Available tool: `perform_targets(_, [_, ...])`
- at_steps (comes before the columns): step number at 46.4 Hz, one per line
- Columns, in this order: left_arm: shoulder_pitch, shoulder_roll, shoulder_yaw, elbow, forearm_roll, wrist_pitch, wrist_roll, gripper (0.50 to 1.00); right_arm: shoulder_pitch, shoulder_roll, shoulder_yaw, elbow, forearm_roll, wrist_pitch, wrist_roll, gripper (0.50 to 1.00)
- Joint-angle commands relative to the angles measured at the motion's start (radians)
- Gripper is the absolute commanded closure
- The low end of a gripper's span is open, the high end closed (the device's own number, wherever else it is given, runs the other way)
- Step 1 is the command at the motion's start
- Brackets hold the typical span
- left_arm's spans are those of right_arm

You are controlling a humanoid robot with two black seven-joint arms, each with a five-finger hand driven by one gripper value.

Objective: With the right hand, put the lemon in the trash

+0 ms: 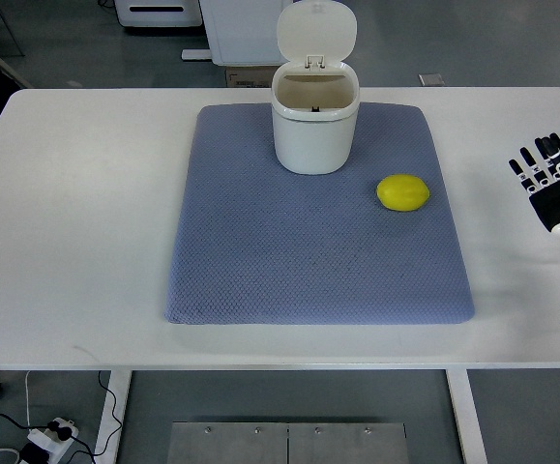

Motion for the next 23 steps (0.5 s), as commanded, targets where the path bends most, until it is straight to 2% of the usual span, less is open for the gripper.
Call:
perform_targets(1, [0.001, 0.000, 0.003, 0.000, 0.000, 0.000, 0.000, 0.500, 0.000, 0.000, 0.000, 0.000, 0.000, 0.000, 0.000, 0.500])
perform_targets(23, [0.001, 0.000, 0.000, 0.000, 0.000, 0.000, 0.000, 0.500, 0.001, 0.000, 0.000, -0.002, 0.000, 0.000, 0.002, 0.500])
